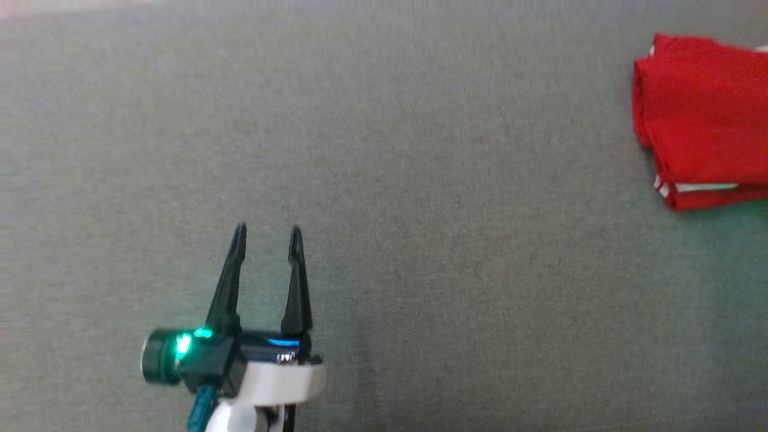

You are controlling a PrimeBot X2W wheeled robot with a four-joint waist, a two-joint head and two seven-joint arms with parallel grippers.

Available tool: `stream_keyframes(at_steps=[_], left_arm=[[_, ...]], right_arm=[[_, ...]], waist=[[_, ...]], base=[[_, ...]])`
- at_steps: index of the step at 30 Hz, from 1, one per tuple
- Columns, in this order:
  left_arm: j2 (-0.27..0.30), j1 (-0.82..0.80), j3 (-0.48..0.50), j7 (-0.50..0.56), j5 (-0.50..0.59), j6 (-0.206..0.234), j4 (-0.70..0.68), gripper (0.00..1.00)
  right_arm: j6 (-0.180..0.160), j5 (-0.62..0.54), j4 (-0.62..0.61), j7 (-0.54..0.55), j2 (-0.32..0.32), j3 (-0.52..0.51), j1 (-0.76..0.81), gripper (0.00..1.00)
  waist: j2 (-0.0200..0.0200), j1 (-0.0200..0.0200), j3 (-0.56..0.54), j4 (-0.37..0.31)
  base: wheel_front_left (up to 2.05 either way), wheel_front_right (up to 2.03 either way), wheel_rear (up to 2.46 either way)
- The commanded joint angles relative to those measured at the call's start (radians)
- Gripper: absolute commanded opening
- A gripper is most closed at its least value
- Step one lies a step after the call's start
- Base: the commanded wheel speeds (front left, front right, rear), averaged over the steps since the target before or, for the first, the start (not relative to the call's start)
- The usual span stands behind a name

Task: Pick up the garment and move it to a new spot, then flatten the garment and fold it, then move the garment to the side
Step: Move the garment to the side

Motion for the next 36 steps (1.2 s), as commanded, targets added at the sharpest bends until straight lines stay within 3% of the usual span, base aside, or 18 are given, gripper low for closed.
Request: stream_keyframes(at_steps=[1,6,15,19,22,26,36], left_arm=[[-0.005,0.020,0.033,-0.006,-0.008,0.007,-0.020,1.00],[-0.005,0.090,0.052,-0.006,-0.029,0.002,-0.004,1.00],[-0.005,0.211,0.102,-0.006,-0.011,-0.030,-0.046,1.00],[-0.005,0.256,0.132,-0.006,-0.003,-0.032,-0.061,1.00],[-0.005,0.303,0.162,-0.006,-0.008,-0.035,-0.085,1.00],[-0.005,0.347,0.189,-0.006,-0.001,-0.046,-0.092,1.00],[-0.005,0.354,0.199,-0.006,0.013,-0.061,-0.070,1.00]], right_arm=[[0.004,-0.015,-0.038,-0.021,0.001,0.020,0.048,1.00],[0.004,-0.053,-0.055,-0.110,0.153,0.120,0.168,1.00],[0.004,-0.108,-0.032,-0.487,0.386,0.208,0.374,1.00],[0.004,-0.179,-0.066,-0.517,0.441,0.191,0.439,1.00],[0.004,-0.265,-0.188,-0.519,0.500,0.127,0.514,1.00],[0.004,-0.351,-0.277,-0.519,0.534,0.082,0.612,1.00],[0.004,-0.410,-0.294,-0.519,0.548,0.075,0.664,1.00]], waist=[[0.0000,0.0001,-0.089,0.024],[0.0000,0.0001,-0.210,0.046],[0.0000,0.0001,-0.333,0.094],[0.0000,0.0001,-0.354,0.097],[0.0000,0.0001,-0.375,0.091],[0.0000,0.0001,-0.391,0.084],[0.0000,0.0001,-0.401,0.060]], base=[[0.00,0.00,0.00],[0.00,0.00,0.00],[0.00,0.00,0.00],[0.00,0.00,0.00],[0.00,0.00,0.00],[0.00,0.00,0.00],[0.00,0.00,0.00]])
